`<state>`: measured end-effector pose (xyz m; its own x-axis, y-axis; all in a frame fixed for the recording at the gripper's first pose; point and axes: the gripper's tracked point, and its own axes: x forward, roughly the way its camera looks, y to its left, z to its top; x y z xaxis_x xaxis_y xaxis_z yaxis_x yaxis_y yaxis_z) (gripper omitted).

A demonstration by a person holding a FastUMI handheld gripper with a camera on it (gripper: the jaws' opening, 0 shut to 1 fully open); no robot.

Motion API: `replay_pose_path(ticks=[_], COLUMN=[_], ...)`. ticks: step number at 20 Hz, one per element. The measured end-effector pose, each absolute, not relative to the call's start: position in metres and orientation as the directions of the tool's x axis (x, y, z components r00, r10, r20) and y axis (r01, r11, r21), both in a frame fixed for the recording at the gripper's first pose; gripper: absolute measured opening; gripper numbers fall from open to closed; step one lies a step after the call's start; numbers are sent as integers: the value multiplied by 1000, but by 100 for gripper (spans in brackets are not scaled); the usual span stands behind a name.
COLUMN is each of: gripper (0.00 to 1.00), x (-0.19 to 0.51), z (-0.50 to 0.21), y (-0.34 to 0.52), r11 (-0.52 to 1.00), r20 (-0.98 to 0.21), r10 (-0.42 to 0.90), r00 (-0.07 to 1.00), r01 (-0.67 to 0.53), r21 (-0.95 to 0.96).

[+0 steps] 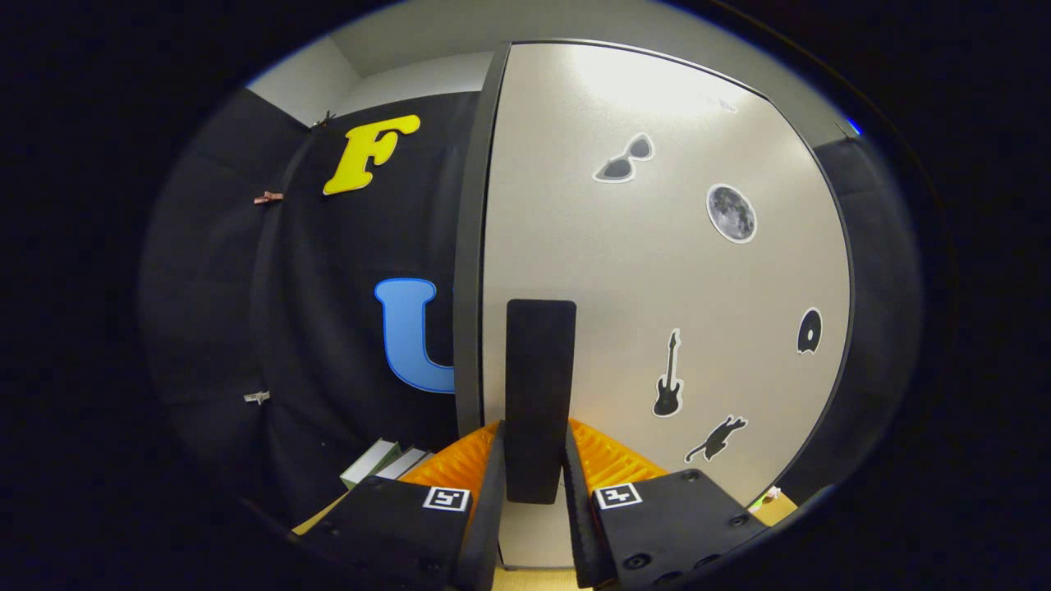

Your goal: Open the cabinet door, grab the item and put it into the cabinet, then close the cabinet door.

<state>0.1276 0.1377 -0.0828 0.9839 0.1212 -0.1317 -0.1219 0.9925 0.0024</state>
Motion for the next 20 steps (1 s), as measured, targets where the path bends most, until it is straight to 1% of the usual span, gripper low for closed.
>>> replay_pose_path(ticks=[1,3,5,11,16,20], gripper=[34,34,25,24,24,24], x=[127,128,127,118,93,73], z=[-81,-82,-82,-83,-76,-73], y=[139,137,138,137,129,118], r11=[992,991,991,989,985,986], r20=[-128,-128,-133,-156,-162,-150], r10=[124,129,134,144,166,160], r00=[984,983,982,977,973,976], r01=[-125,-131,-135,-149,-170,-164], r21=[-1,-6,0,-22,-8,-14])
